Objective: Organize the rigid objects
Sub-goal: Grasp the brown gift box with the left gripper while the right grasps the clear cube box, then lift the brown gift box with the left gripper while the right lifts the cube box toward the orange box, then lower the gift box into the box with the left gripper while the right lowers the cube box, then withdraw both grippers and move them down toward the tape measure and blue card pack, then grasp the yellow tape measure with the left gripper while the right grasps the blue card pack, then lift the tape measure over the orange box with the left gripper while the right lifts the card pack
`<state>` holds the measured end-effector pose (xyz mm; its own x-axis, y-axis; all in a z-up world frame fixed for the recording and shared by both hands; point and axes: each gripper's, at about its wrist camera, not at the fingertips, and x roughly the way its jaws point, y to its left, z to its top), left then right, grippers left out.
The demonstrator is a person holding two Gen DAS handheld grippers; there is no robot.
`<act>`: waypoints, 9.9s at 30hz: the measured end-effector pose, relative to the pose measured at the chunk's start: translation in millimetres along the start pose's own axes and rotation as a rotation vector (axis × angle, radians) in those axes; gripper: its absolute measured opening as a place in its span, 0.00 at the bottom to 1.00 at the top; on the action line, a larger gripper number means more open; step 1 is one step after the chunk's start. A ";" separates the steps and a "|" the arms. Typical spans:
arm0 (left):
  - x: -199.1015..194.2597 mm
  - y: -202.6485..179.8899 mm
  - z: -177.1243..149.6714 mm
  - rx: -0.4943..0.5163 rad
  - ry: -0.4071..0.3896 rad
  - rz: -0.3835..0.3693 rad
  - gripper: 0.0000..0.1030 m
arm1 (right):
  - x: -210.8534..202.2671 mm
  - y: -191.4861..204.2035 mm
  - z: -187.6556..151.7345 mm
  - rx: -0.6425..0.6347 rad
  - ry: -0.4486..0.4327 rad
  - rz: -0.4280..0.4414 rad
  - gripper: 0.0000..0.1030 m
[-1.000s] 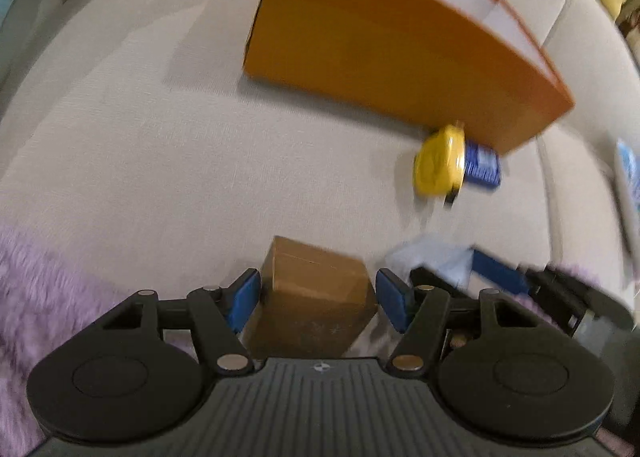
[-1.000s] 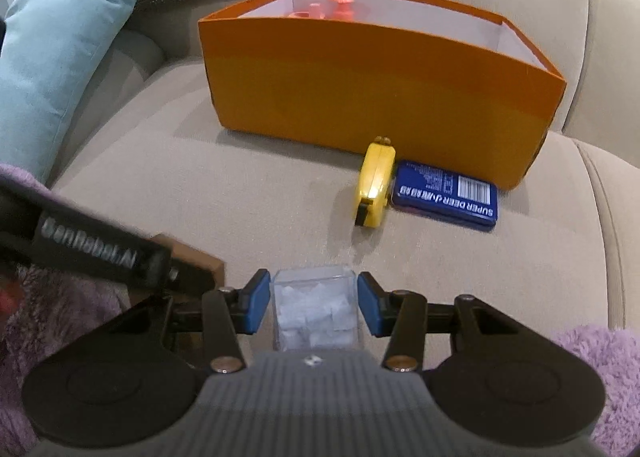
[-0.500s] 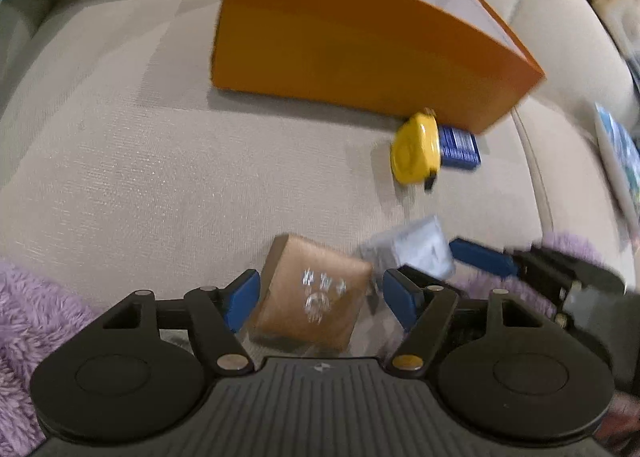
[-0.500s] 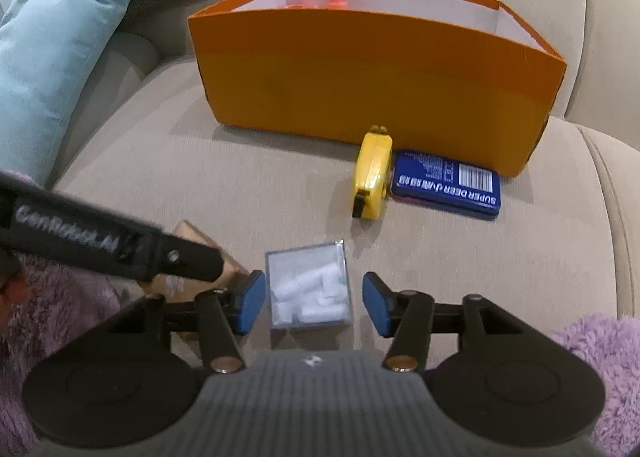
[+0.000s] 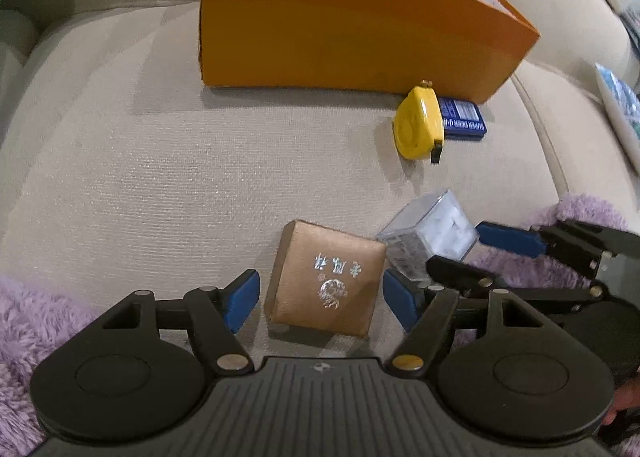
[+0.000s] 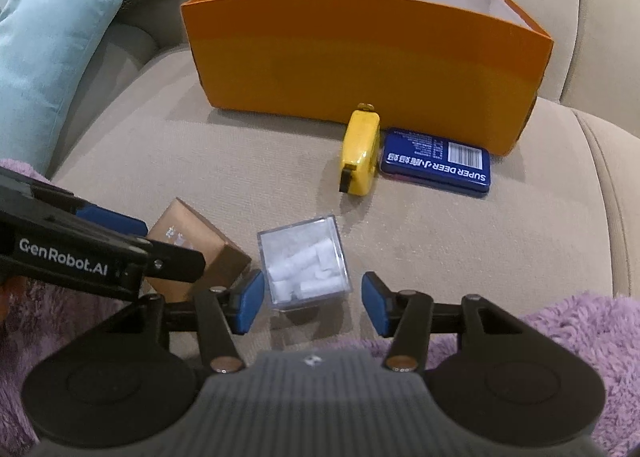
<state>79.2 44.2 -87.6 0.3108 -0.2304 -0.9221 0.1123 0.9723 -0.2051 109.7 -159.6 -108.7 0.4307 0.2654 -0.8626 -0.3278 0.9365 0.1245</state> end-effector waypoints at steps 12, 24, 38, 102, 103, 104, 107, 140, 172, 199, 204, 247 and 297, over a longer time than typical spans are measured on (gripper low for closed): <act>11.5 -6.3 -5.2 0.068 -0.001 0.007 0.75 | -4.5 -10.8 5.3 0.063 -0.030 0.037 0.51; 11.3 -16.3 -9.9 0.163 -0.045 0.073 0.67 | 3.2 -14.2 14.0 0.097 -0.018 0.094 0.57; 5.9 8.3 -7.4 0.013 -0.050 0.071 0.66 | 19.9 -7.8 16.9 0.071 0.036 0.101 0.52; 145.9 -145.5 236.7 1.371 -0.174 0.126 0.79 | 17.7 -173.5 240.9 -0.429 -0.158 -0.201 0.50; 143.0 -142.5 234.9 1.360 -0.185 0.132 0.80 | 15.2 -172.6 240.7 -0.432 -0.164 -0.203 0.50; 138.9 -139.1 233.3 1.349 -0.190 0.134 0.79 | 11.4 -171.3 241.2 -0.435 -0.176 -0.203 0.50; 125.5 -128.9 233.2 1.268 -0.179 0.128 0.68 | -4.4 -165.6 238.9 -0.447 -0.233 -0.175 0.50; 77.0 -40.6 230.1 0.604 -0.121 -0.062 0.61 | 109.6 -94.1 232.1 -1.089 0.355 0.073 0.51; -7.6 -54.7 14.9 0.150 -0.286 -0.140 0.61 | -41.3 -46.3 32.3 -0.089 -0.201 -0.120 0.30; 15.0 4.4 10.7 -0.077 -0.333 -0.073 0.21 | 26.0 -37.1 28.0 -0.072 -0.107 -0.233 0.40; 15.0 6.9 11.6 -0.047 -0.311 0.021 0.24 | 41.4 -25.6 30.5 -0.152 -0.060 -0.266 0.40; 42.6 0.3 26.8 -0.023 -0.184 0.108 0.57 | 79.5 26.7 13.2 -0.698 -0.081 -0.389 0.38; 29.9 33.2 3.2 -0.074 -0.167 -0.012 0.57 | -17.5 68.5 -25.2 -0.435 0.030 -0.031 0.13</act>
<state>95.2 69.5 -121.0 0.4628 -0.2390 -0.8536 0.0485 0.9683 -0.2449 58.6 -105.9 -97.4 0.4234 0.2257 -0.8774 -0.6413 0.7587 -0.1143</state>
